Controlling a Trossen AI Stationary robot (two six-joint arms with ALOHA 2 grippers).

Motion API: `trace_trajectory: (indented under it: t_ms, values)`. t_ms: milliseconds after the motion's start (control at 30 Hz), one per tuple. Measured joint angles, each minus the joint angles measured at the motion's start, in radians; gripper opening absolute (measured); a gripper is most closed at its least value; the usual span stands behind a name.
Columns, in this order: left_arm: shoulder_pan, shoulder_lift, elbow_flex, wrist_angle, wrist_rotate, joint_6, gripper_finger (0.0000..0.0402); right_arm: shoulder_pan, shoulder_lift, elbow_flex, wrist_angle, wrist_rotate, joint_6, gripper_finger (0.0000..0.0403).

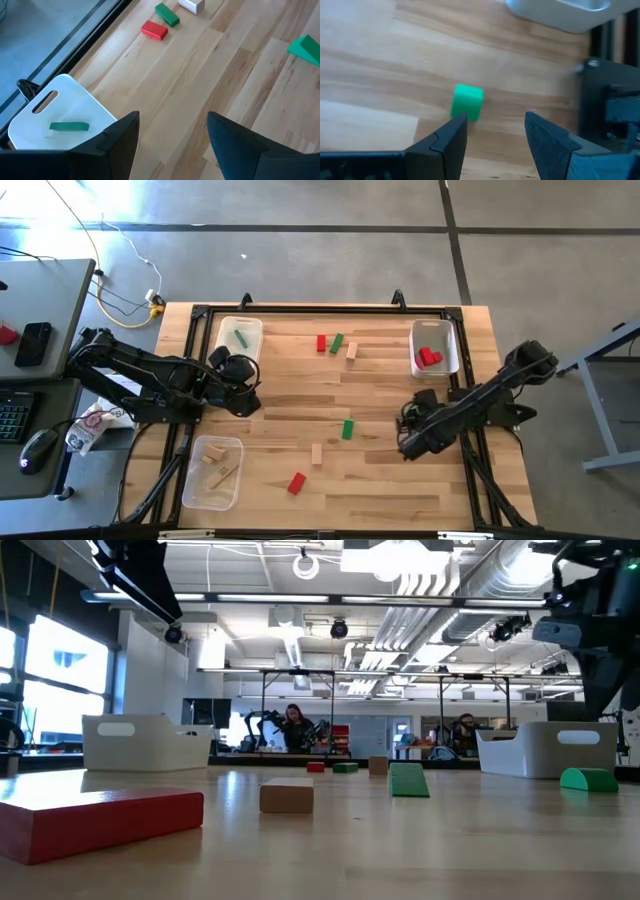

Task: Sort & place blocks by color
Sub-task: Put the green block into the white bin

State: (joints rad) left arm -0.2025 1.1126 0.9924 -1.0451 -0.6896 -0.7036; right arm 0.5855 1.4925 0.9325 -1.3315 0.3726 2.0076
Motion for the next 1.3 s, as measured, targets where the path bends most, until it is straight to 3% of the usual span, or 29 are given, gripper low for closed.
trace_trajectory:
  t_ms: [500,767,1300]
  values:
    - [0.000,0.000,0.000,0.000,-0.002,0.000,0.0219,0.007,0.000,-0.002,-0.006,0.094,0.091,0.0184]
    - [0.000,0.000,0.000,0.000,-0.002,0.000,0.0219,0.002,-0.002,-0.141,0.229,0.099,0.090,0.0184]
    - [0.000,0.000,0.000,0.002,-0.002,-0.002,0.0219,-0.069,-0.003,-0.257,0.437,0.063,0.027,0.0184]
